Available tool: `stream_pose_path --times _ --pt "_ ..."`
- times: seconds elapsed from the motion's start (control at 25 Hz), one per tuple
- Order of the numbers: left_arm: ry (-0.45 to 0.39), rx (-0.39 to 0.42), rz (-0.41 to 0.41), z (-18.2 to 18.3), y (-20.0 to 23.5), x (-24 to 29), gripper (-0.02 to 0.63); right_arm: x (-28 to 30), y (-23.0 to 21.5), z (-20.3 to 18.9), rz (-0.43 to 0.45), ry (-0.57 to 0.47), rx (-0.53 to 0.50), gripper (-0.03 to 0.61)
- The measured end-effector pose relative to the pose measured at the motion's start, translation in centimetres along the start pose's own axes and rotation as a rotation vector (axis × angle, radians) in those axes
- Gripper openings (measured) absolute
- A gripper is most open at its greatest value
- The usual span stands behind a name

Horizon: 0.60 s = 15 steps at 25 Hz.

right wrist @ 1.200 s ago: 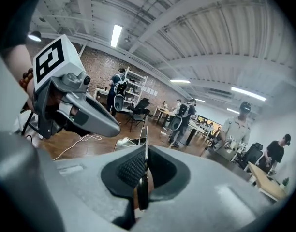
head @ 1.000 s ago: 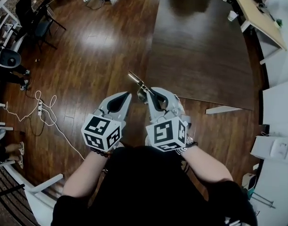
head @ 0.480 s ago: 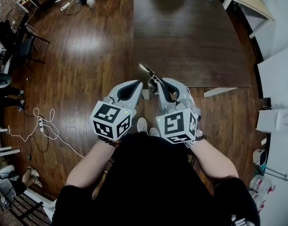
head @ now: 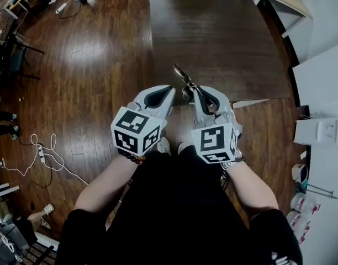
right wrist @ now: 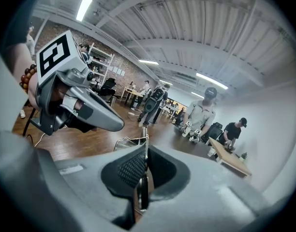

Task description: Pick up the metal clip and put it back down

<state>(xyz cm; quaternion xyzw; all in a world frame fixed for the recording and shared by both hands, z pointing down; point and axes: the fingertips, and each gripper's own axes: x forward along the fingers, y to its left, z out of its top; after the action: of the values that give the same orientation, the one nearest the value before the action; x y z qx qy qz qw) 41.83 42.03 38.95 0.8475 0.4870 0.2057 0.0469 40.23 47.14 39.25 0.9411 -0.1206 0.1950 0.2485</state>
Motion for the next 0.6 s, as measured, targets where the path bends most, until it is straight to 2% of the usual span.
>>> stream_pose_path --times 0.32,0.6 --pt "0.038 0.008 -0.032 -0.4 0.9 2.6 0.015 2.4 -2.2 -1.2 -0.023 0.02 0.016 -0.006" --pt "0.076 -0.003 -0.019 -0.5 0.8 8.1 0.015 4.9 -7.0 -5.0 -0.021 0.05 0.02 -0.006"
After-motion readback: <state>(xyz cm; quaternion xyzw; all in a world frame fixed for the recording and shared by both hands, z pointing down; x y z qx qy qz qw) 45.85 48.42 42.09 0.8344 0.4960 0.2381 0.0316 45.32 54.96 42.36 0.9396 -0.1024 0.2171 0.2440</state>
